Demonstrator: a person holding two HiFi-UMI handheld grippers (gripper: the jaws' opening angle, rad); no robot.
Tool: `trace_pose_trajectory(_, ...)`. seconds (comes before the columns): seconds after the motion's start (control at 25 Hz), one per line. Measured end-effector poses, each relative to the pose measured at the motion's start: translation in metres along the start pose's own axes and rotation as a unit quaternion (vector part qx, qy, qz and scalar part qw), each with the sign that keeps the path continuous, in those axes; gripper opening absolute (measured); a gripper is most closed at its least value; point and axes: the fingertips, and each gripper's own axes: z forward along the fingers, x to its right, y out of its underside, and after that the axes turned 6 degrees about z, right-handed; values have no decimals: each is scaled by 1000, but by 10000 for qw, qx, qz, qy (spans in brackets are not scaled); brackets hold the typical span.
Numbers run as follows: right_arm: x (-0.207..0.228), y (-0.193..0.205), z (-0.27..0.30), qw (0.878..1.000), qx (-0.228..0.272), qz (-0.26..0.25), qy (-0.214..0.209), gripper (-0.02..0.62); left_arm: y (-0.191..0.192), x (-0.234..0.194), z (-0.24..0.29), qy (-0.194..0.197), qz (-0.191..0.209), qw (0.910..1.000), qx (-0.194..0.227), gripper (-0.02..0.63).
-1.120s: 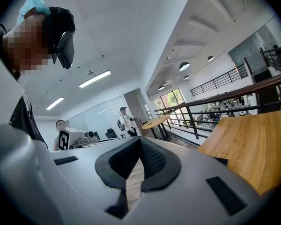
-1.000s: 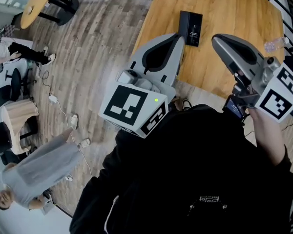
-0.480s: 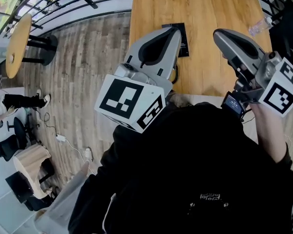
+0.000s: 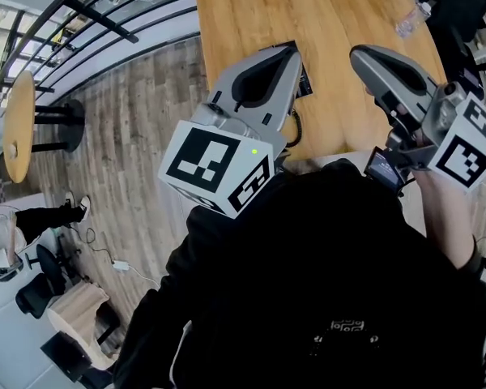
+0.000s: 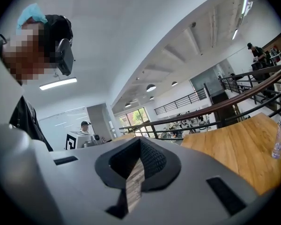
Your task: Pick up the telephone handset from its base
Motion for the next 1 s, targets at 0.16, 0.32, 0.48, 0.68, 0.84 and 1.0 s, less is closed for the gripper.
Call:
trace_pose_trajectory(0.16, -4, 3, 11, 9998, 3, 73, 207, 17, 3, -10, -4, 201, -113, 9997, -11, 0)
trace_pose_trajectory(0.32, 0, 14, 15, 9991, -201, 190, 325, 17, 14, -15, 1, 314, -318, 9990, -68, 0)
trace_pose_trajectory(0.48, 12, 6, 24, 9983, -380, 288, 329, 17, 14, -26, 11, 267, -461, 9985, -119, 0)
trace_pose_trajectory(0.68, 25, 8, 36, 9984, -496, 226, 142, 17, 26, -36, 11, 49, -517, 9983, -255, 0)
trace_pose_trajectory(0.84, 33, 6, 57, 9983, -586, 42, -38, 17, 38, -51, 6, -97, -817, 9963, -254, 0)
trace_pose_trajectory(1.0, 30, 6, 83, 9970, -722, 33, -274, 17, 42, -68, 0, -216, -1179, 9926, -180, 0)
